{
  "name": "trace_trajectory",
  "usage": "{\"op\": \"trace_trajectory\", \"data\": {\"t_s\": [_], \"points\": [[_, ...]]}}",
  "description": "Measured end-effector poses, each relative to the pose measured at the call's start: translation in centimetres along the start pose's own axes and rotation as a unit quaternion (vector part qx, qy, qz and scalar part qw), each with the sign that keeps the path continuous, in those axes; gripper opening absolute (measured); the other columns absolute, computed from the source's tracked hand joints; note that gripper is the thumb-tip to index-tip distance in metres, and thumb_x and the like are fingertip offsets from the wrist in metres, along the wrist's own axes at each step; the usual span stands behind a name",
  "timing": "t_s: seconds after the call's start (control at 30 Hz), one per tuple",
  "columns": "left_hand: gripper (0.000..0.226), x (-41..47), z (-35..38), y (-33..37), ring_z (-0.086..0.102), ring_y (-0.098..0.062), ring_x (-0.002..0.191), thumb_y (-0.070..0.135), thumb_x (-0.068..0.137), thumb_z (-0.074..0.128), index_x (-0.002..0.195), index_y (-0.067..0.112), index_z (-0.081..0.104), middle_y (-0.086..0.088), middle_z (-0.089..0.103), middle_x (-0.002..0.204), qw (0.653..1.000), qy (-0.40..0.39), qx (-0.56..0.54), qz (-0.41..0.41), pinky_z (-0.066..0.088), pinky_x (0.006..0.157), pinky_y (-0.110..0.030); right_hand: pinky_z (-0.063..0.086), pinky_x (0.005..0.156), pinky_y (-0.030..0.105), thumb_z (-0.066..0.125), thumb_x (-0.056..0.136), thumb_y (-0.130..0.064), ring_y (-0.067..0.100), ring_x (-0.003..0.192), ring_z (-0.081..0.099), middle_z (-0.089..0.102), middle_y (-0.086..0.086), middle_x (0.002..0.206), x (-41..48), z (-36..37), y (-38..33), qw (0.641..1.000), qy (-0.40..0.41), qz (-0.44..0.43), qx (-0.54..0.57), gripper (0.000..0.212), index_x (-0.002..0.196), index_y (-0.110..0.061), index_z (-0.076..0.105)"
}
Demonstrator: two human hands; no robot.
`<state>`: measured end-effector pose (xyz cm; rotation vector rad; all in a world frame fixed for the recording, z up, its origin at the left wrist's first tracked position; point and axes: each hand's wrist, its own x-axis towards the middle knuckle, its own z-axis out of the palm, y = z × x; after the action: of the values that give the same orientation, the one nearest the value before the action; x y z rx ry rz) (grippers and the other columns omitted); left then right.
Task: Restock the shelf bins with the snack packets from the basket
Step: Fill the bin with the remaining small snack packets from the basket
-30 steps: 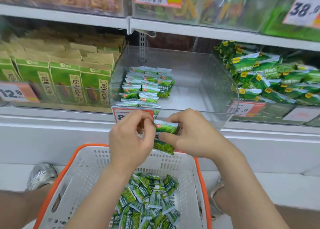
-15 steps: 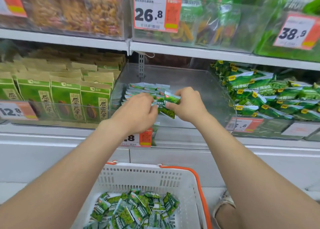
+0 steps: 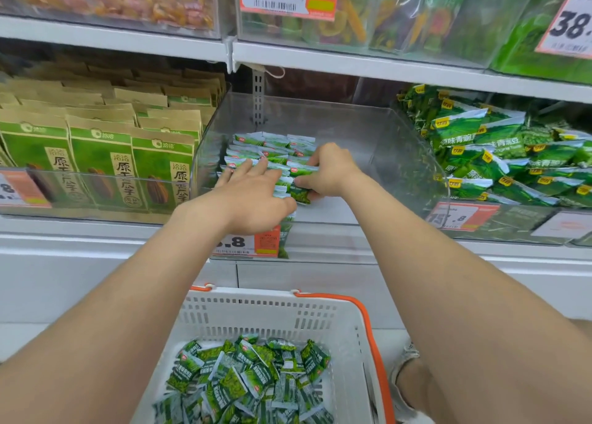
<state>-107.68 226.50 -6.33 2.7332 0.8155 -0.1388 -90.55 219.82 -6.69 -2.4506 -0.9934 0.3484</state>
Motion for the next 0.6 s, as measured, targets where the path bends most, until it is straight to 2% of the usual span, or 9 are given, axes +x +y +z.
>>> {"op": "trace_trajectory", "data": {"t_s": [0.1,0.13,0.2,0.27,0.37,0.4,0.5,0.53,0.6], "points": [[0.075,-0.2,0.1,0.2,-0.010,-0.024,0.162,0.056,0.103,0.038,0.168,0.027,0.014,0.000,-0.008,0.176,1.000,0.002,0.000,0.001,-0.003,0.130,-0.050,0.055,0.098,0.049,0.093,0.075,-0.033,0.038,0.121,0.059,0.046,0.017,0.135,-0.3,-0.1,-0.4,0.999,0.029,0.023,0.017,0.092,0.143,-0.006,0.038],[0.074,-0.2,0.1,0.3,-0.009,-0.024,0.162,0.056,0.103,0.039,0.168,0.027,0.015,0.000,-0.008,0.176,1.000,0.002,-0.001,0.000,-0.003,0.130,-0.050,0.055,0.099,0.048,0.092,0.077,-0.037,0.038,0.121,0.060,0.047,0.016,0.134,-0.3,0.0,-0.5,0.999,0.034,0.026,-0.004,0.089,0.142,-0.007,0.039],[0.075,-0.3,0.0,0.4,-0.009,-0.024,0.162,0.056,0.103,0.039,0.168,0.027,0.015,0.000,-0.007,0.176,1.000,0.004,-0.003,-0.002,-0.003,0.130,-0.050,0.058,0.094,0.045,0.086,0.081,-0.047,0.036,0.112,0.066,0.051,0.013,0.128,-0.5,0.3,-0.7,0.998,0.020,0.037,-0.046,0.069,0.127,-0.009,0.051],[0.075,-0.4,-0.1,0.6,-0.008,-0.024,0.162,0.057,0.103,0.040,0.168,0.027,0.016,-0.001,-0.006,0.176,1.000,0.004,-0.003,-0.002,-0.002,0.130,-0.051,0.060,0.091,0.045,0.082,0.085,-0.050,0.035,0.105,0.070,0.053,0.013,0.125,-0.5,0.4,-0.6,0.998,0.001,0.052,-0.044,0.062,0.119,-0.007,0.055],[0.075,-0.6,-0.2,0.6,-0.007,-0.024,0.162,0.055,0.103,0.040,0.167,0.026,0.017,-0.001,-0.004,0.176,1.000,0.006,-0.006,-0.002,-0.002,0.130,-0.051,0.064,0.081,0.045,0.088,0.082,-0.036,0.031,0.086,0.076,0.058,0.008,0.096,-0.4,0.1,-0.2,0.994,-0.014,0.080,0.069,0.048,0.092,-0.003,0.053],[0.075,-0.7,-0.2,0.6,-0.007,-0.024,0.162,0.055,0.103,0.040,0.167,0.026,0.017,-0.001,-0.004,0.176,1.000,0.006,-0.007,-0.002,-0.002,0.130,-0.051,0.065,0.078,0.045,0.092,0.077,-0.028,0.029,0.084,0.077,0.063,0.009,0.092,-0.3,0.0,-0.2,0.989,-0.018,0.080,0.119,0.045,0.088,-0.004,0.055],[0.074,-0.6,-0.2,0.5,-0.007,-0.024,0.162,0.055,0.103,0.040,0.168,0.025,0.016,-0.002,-0.004,0.176,1.000,0.005,-0.006,-0.001,-0.002,0.130,-0.051,0.065,0.081,0.048,0.092,0.056,-0.017,0.030,0.090,0.077,0.076,0.013,0.091,0.6,0.1,0.3,0.987,-0.037,0.071,0.141,0.046,0.092,0.000,0.070],[0.074,-0.6,-0.1,0.5,-0.007,-0.024,0.162,0.055,0.103,0.040,0.167,0.025,0.017,-0.002,-0.003,0.176,1.000,0.005,-0.007,0.000,-0.003,0.130,-0.051,0.064,0.083,0.050,0.089,0.055,-0.020,0.031,0.094,0.077,0.077,0.013,0.093,1.1,0.3,0.6,0.990,-0.045,0.063,0.120,0.047,0.095,-0.002,0.073],[0.074,-0.4,0.0,0.4,-0.007,-0.024,0.162,0.055,0.103,0.040,0.167,0.025,0.018,-0.002,-0.003,0.176,1.000,0.008,-0.012,0.003,-0.003,0.130,-0.051,0.063,0.085,0.048,0.091,0.067,-0.027,0.032,0.095,0.075,0.076,0.012,0.096,0.9,0.5,0.8,0.995,-0.056,0.050,0.063,0.037,0.094,-0.009,0.073]]}}
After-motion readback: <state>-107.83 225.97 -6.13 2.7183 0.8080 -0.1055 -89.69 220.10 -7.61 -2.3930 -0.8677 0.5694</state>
